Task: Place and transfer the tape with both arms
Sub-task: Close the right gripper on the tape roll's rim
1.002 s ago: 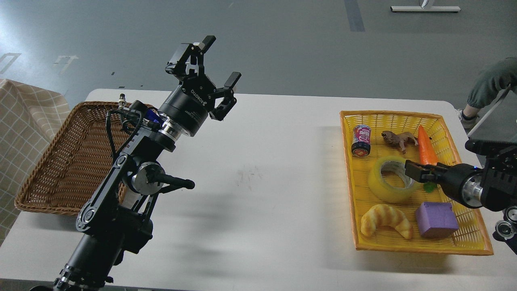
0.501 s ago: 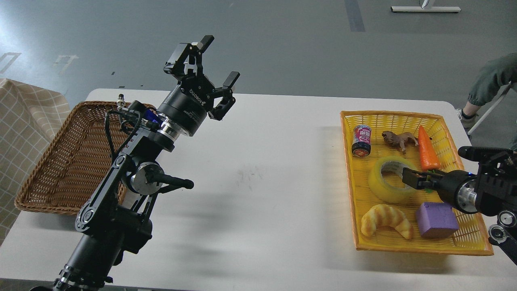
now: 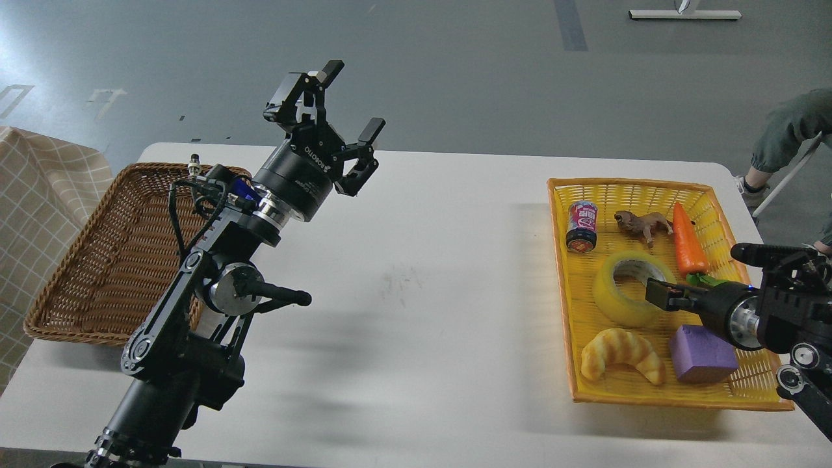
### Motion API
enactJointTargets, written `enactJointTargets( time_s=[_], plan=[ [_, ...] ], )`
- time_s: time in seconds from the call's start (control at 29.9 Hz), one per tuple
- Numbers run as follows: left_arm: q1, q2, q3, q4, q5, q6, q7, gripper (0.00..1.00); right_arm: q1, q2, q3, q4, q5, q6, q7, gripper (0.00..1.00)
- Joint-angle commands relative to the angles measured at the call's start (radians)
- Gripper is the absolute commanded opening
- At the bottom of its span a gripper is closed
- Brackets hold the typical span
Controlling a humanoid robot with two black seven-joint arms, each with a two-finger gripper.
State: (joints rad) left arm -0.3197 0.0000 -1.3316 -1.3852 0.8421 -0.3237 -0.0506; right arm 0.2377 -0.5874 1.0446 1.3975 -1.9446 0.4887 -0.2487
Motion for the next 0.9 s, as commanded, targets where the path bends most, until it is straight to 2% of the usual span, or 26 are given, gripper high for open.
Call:
enactJointTargets(
  time_s=[0.0, 0.23, 0.33, 0.5, 0.7, 0.87],
  plan=[
    [-0.001, 0.0, 0.0, 0.0, 0.0, 0.0, 0.0, 0.98, 0.002, 0.014, 0.003, -0.003, 0.001, 0.0, -0.001, 0.77],
    [0.001, 0.0, 0.002, 0.002, -0.002, -0.002, 0.0, 0.98, 0.0, 0.014, 0.003, -0.005, 0.0, 0.0, 0.0, 0.71],
    [0.001, 0.0, 0.0, 0.002, -0.002, -0.002, 0.0, 0.98, 0.0, 0.027, 0.003, -0.017, -0.007, 0.0, -0.003, 0.61],
    [0.001, 0.0, 0.0, 0.002, -0.002, -0.002, -0.002, 0.98, 0.002, 0.041, 0.008, -0.061, -0.017, 0.0, -0.02, 0.53],
    [0.001, 0.0, 0.005, 0.002, -0.002, 0.0, 0.008, 0.98, 0.0, 0.041, 0.005, -0.074, -0.01, 0.0, -0.018, 0.45],
    [0.001, 0.0, 0.002, 0.002, -0.001, 0.0, 0.008, 0.98, 0.0, 0.041, 0.006, -0.074, -0.011, 0.0, -0.02, 0.28]
  ],
)
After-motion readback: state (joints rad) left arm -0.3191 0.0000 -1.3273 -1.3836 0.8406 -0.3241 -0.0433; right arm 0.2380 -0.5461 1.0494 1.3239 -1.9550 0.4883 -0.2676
